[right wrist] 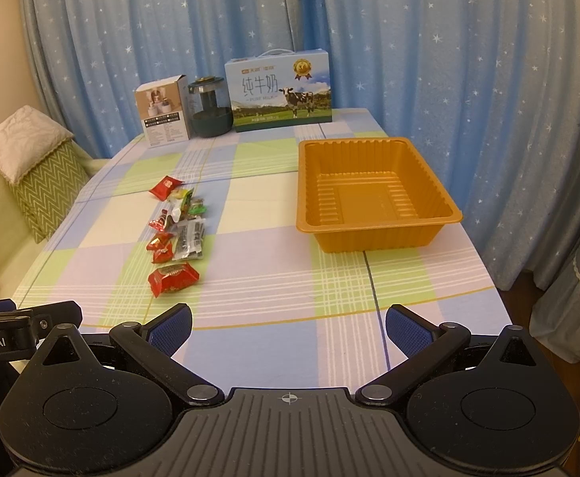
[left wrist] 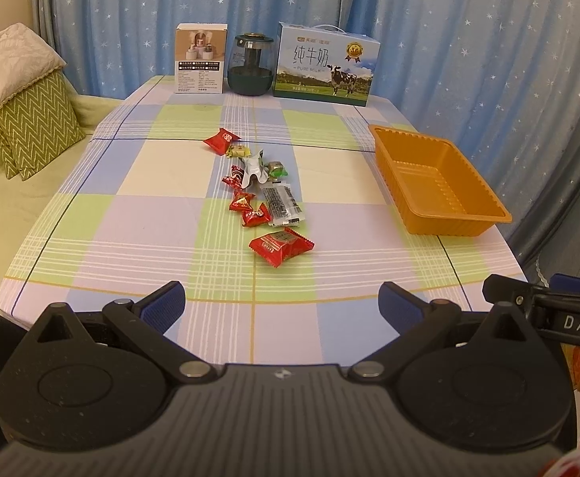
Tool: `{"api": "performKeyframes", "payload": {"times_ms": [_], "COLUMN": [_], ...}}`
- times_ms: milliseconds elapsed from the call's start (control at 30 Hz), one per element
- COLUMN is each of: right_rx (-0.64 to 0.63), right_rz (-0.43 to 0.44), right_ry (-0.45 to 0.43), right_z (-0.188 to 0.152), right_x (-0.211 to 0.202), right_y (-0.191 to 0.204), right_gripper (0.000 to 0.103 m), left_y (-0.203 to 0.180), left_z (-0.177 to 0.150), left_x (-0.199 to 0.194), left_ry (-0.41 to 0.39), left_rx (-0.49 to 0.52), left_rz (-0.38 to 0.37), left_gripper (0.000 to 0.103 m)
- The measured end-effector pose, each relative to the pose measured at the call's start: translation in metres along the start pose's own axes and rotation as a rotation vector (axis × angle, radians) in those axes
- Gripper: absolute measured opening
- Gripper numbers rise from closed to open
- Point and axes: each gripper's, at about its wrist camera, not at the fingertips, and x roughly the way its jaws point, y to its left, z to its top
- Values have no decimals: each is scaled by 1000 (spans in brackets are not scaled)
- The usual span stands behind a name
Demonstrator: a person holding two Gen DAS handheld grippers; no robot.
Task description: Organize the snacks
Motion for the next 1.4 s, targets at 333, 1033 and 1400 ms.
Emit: {"api": "performKeyframes", "payload": {"times_ms": [333, 1033, 1400], "right_rx": [0, 0, 1], "right_rz": [-1, 1, 0], "right_ry": [1, 2, 2], "right_z": [0, 0, -1], "right_x": [0, 0, 1], "right_y": [0, -3, -3], "right_gripper": [103, 103, 103], "left_y": [-1, 1, 1], "left_z": [1, -3, -3], "left_x": [1, 1, 0], "left_ry": [0, -2, -2], "left_rx": [0, -1, -2], "left_rz": [-5, -11, -12], "left_gripper": [103, 103, 103]}}
